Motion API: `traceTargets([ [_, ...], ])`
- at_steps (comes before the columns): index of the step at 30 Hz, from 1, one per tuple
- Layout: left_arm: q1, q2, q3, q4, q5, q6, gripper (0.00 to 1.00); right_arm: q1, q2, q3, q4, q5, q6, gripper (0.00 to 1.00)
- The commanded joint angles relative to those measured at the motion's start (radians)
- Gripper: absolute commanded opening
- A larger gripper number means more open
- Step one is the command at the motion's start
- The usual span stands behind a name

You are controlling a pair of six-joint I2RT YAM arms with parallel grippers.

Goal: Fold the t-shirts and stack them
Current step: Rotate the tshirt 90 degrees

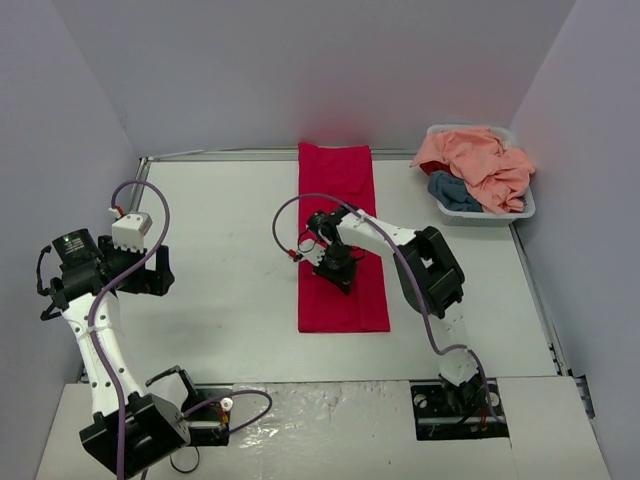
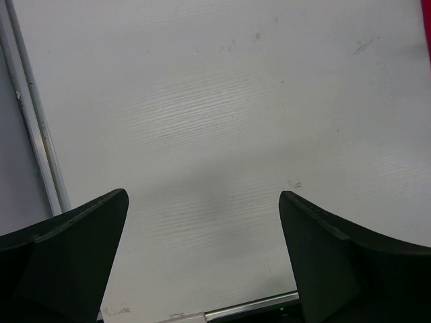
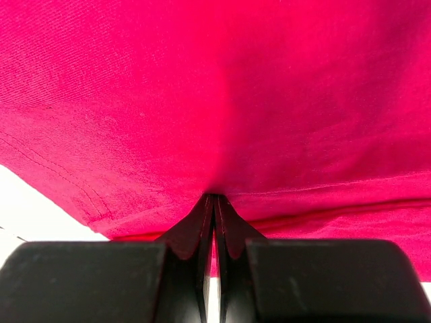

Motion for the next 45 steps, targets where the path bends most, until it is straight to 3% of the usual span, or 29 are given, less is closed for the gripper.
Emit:
traceTargets([
  [1, 0.005, -0.008, 0.017, -0.017, 0.020, 0.013, 0.94, -0.016, 0.045, 0.021, -0.022, -0.008, -0.009, 0.00],
  [27, 0.005, 0.012, 0.017, -0.012, 0.004, 0.007, 0.94, -0.111, 0.192, 0.252, -0.034, 0.030, -0.041, 0.00],
  [38, 0.005, -0.001, 0.017, -0.018, 0.021, 0.019, 0.94, -0.094, 0.041, 0.107, -0.109, -0.065, -0.059, 0.00],
  [45, 0.005, -0.008, 0.018, -0.026, 0.029, 0.025, 0.94, -0.094, -0.079, 0.148, -0.178, -0.094, -0.075, 0.00],
])
